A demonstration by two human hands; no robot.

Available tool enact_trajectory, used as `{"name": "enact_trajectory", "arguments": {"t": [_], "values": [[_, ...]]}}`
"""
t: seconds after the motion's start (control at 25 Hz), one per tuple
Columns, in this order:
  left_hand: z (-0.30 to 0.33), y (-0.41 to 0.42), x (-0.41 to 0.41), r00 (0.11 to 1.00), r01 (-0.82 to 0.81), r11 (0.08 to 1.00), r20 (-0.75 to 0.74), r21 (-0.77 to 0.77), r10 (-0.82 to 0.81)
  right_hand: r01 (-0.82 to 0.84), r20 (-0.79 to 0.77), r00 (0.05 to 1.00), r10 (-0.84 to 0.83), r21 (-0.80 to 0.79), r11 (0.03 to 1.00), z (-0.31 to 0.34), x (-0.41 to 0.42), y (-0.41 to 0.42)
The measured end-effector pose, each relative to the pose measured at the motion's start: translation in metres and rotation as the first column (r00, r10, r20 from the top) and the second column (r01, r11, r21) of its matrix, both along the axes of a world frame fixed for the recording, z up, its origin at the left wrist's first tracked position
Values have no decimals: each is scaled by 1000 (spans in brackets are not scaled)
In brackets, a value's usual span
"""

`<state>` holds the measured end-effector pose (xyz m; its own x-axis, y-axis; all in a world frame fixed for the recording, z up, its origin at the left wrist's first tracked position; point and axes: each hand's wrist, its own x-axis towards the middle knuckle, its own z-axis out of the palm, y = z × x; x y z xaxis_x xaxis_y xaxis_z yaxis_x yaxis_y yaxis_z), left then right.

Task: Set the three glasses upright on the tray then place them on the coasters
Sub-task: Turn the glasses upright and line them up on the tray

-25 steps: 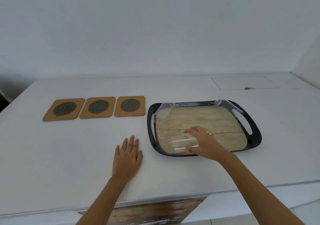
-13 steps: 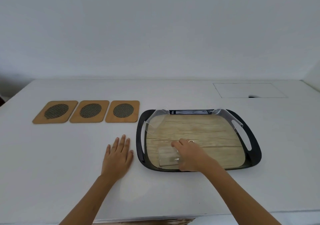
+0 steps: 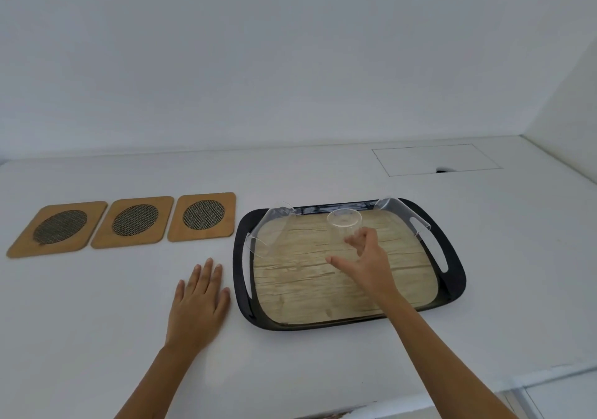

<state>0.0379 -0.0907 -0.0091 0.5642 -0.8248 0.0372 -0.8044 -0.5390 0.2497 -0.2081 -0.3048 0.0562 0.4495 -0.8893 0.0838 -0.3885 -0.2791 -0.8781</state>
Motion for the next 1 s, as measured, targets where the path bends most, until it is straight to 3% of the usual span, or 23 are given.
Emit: {"name": "enact_trajectory", "arguments": {"t": [0.24, 0.64, 0.84, 1.0], "values": [[1, 1, 1, 1000, -1, 1000, -1, -7, 1, 139, 164, 975, -149, 70, 988, -17, 7, -6], [5, 1, 0, 1000, 9, 1000, -13, -14, -9, 198, 169, 966, -196, 4, 980, -28, 19, 1], [6, 1, -1, 1000, 11, 1000, -16, -17, -11, 78, 31, 996, -81, 84, 993, -25, 11, -1], [8, 2, -2, 1000, 11, 1000, -20, -27, -12, 22, -174, 985, 4, 150, 988, -13, -7, -17]]}}
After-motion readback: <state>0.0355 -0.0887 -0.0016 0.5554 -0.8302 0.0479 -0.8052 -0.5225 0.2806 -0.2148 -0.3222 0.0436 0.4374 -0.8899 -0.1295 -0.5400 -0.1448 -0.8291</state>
